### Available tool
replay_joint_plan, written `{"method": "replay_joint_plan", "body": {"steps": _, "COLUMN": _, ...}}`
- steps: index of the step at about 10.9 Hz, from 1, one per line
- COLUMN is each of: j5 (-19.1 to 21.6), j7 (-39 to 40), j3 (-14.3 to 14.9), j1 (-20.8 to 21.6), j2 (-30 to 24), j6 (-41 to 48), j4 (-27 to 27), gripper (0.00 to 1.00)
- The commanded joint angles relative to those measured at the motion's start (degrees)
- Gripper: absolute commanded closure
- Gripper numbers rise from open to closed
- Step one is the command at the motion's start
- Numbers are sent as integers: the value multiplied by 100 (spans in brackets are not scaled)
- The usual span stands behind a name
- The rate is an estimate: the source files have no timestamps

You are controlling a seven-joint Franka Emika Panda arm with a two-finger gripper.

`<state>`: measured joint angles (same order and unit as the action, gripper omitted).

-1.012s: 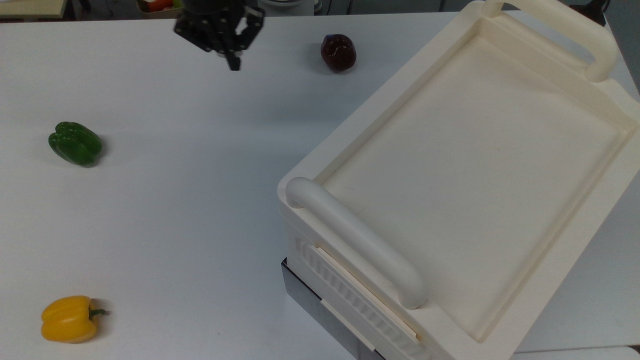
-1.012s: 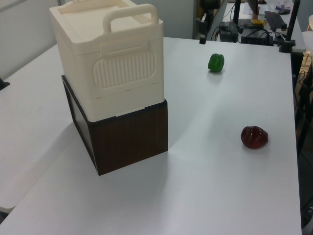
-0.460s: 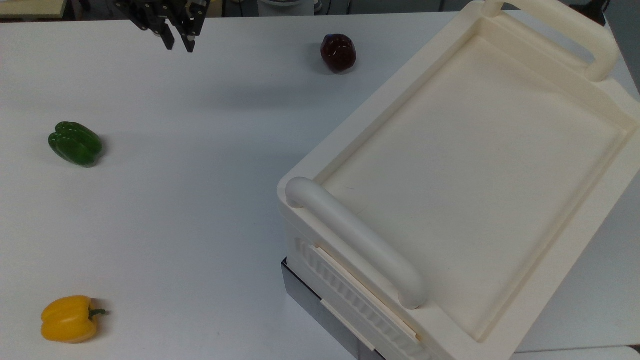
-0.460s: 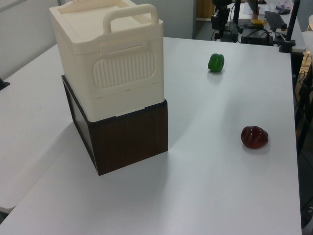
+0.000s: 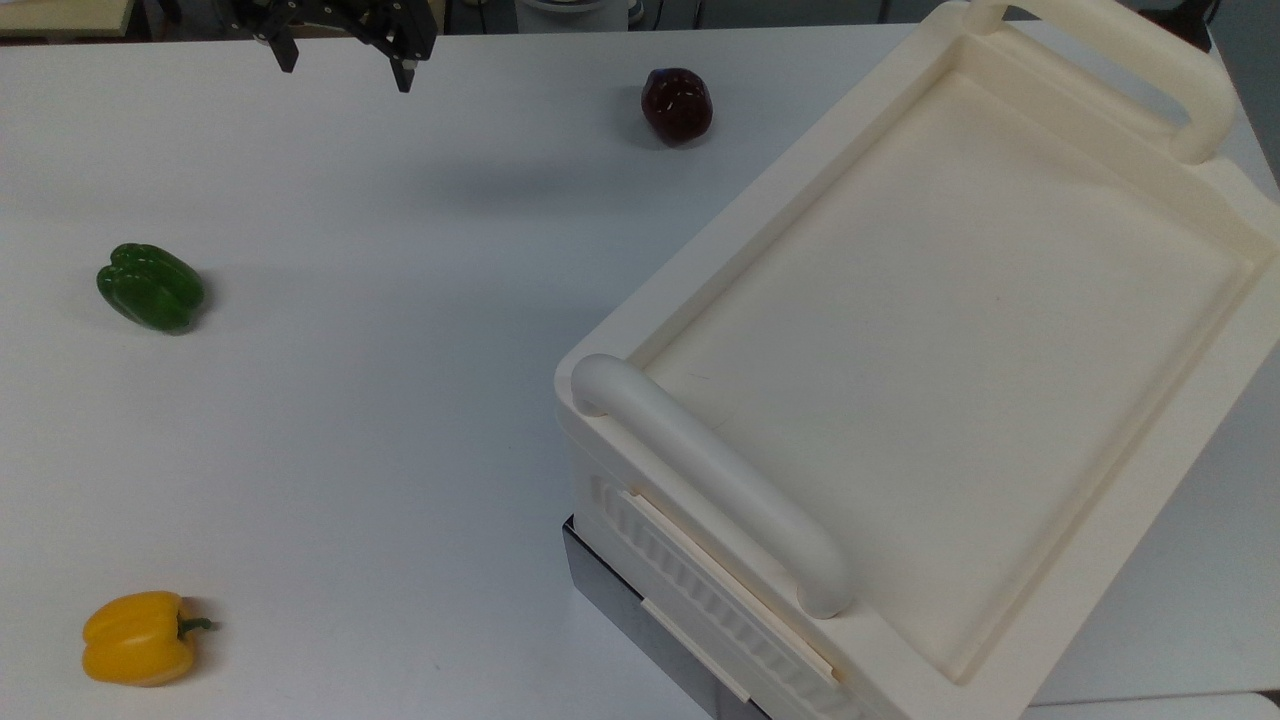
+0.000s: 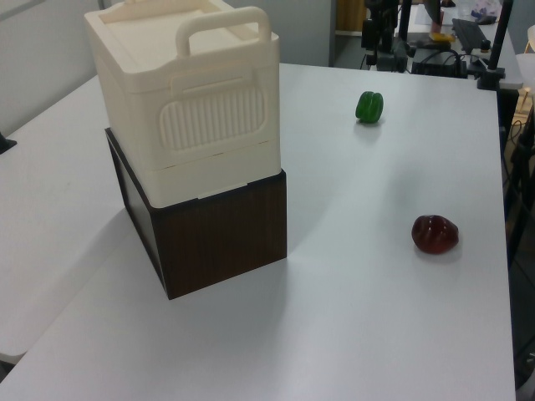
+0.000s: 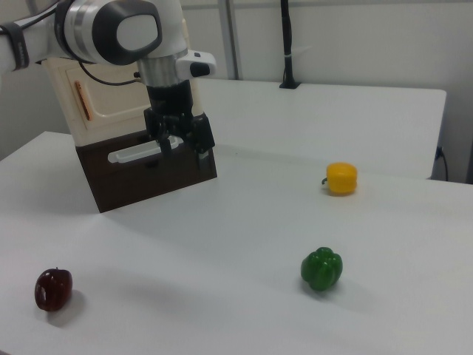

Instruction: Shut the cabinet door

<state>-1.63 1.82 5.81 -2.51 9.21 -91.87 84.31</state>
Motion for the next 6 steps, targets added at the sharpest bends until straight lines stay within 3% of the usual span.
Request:
{"method": "replay_joint_plan", "body": {"steps": 1, "j5": -92, "j7": -173, "j3": -88, "j1": -119, "j2": -183, "j6": 134, "j4": 77, "gripper": 0}}
{"method": "replay_joint_plan", "body": {"steps": 6, "j5": -47, "j7": -226, "j3": -80, "j1": -136, "j2": -236, "j6": 134, "j4": 77, "gripper": 0}}
